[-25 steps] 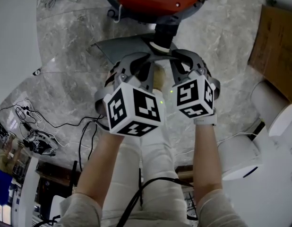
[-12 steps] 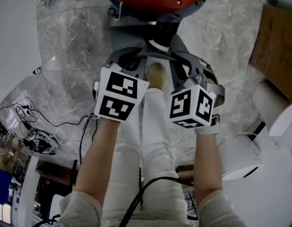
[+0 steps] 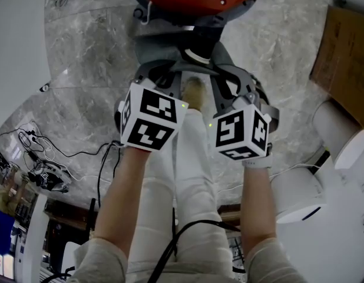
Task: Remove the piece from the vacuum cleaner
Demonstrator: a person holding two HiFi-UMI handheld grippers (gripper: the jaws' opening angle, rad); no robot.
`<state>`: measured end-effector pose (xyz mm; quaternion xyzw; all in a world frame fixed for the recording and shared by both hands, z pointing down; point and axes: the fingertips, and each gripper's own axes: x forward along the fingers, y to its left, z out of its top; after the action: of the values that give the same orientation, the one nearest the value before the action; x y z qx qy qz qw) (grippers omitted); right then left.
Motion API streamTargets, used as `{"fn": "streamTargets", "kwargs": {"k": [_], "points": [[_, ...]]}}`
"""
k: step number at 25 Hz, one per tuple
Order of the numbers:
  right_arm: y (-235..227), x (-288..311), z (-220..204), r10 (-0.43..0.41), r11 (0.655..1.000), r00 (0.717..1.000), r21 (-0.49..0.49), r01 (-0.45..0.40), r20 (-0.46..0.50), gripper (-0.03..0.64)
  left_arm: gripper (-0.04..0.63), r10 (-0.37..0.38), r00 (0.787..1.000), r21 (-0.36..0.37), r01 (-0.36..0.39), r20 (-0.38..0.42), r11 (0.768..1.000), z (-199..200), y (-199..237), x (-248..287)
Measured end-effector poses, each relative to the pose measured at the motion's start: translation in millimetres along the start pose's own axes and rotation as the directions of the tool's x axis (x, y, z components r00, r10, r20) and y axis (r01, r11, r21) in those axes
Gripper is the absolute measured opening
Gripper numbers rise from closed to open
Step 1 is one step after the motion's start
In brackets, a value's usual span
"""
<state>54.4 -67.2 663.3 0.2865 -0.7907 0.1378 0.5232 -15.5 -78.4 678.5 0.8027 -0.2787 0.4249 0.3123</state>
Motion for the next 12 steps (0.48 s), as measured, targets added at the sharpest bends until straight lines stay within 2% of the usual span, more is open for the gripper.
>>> {"fn": "streamTargets", "kwargs": {"k": [2, 7, 12], "points": [[-2, 2, -5, 0.022, 0.999, 1.000, 0.046, -0.022, 0.000, 0.035, 0.035, -0.011, 1.000, -0.006, 0.011, -0.010, 1.000, -3, -5, 0], [6, -7, 7, -0.013, 0.996, 0.997, -0.094, 0.007, -0.070, 0.035, 0.035, -0.016, 0.999, -0.056, 0.018, 0.027, 0.998, -2, 4, 10], [21, -12, 22, 0.027, 0.995, 0.997, -0.092, -0.034, -0.076, 0.035, 0.035, -0.013, 1.000, -0.041, 0.014, 0.007, 0.999, -2, 14, 14]]}}
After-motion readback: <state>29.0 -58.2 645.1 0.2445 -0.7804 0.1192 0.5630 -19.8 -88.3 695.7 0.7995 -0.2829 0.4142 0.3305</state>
